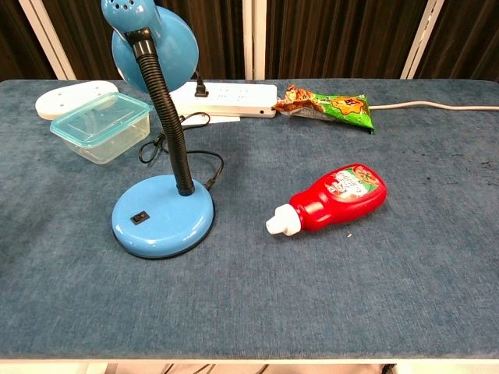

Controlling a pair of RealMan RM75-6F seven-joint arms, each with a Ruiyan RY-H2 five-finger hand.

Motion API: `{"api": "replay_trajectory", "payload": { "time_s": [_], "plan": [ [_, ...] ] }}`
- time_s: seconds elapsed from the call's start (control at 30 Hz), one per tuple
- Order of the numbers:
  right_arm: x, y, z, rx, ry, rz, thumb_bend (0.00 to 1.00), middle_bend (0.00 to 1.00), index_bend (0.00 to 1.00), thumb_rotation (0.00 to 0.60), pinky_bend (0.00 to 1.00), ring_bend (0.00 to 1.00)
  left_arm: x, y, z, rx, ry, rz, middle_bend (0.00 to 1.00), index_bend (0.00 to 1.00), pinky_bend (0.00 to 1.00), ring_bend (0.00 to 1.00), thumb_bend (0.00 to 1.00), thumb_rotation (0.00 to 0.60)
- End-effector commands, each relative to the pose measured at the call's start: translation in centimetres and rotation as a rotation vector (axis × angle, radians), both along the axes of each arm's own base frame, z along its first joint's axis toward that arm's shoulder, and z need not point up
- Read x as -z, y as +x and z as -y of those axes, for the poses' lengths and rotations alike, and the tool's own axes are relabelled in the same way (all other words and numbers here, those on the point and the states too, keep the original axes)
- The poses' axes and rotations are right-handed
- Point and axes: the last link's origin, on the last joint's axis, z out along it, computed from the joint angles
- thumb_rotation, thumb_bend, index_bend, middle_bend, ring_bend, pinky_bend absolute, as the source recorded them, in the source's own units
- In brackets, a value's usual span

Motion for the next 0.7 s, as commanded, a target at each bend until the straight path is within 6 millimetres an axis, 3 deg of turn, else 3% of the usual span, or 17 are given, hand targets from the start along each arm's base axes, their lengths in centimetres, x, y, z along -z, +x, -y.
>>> {"api": "replay_trajectory", "payload": {
  "time_s": [0.03, 0.57, 0.63, 0.7],
  "plan": [
    [0.0, 0.0, 0.0, 0.000, 0.000, 0.000, 0.19, 0.00, 0.00, 0.600, 0.00, 0.00, 0.0, -0.1, 0.0, -0.001, 0.000, 0.001, 0.00, 0.03, 0.00, 0.00, 0.00, 0.600],
    [0.1, 0.2, 0.4, -0.003, 0.001, 0.003, 0.19, 0.00, 0.00, 0.600, 0.00, 0.00, 0.8, 0.7, 0.2, 0.037, -0.045, 0.006, 0.01, 0.03, 0.00, 0.00, 0.00, 0.600],
    [0.2, 0.2, 0.5, -0.003, 0.006, 0.002, 0.19, 0.00, 0.00, 0.600, 0.00, 0.00, 1.4, 1.2, 0.1, 0.055, -0.069, 0.020, 0.05, 0.02, 0.02, 0.00, 0.00, 0.600],
    [0.3, 0.2, 0.5, -0.004, 0.010, -0.002, 0.19, 0.00, 0.00, 0.600, 0.00, 0.00, 2.3, 1.8, 0.1, 0.082, -0.107, 0.037, 0.19, 0.02, 0.14, 0.13, 0.02, 0.600]
  ]
}}
